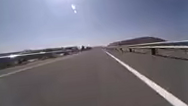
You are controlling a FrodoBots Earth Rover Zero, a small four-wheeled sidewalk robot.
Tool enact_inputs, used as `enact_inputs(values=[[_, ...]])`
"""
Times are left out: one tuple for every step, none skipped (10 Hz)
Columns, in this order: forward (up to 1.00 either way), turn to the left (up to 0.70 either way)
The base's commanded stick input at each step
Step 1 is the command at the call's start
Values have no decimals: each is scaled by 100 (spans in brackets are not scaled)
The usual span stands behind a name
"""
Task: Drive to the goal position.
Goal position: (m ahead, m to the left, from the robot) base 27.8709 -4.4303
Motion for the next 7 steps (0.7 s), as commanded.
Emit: enact_inputs(values=[[100, 0], [100, 0], [100, 0], [100, 0], [100, 0], [100, 0], [100, 0]])
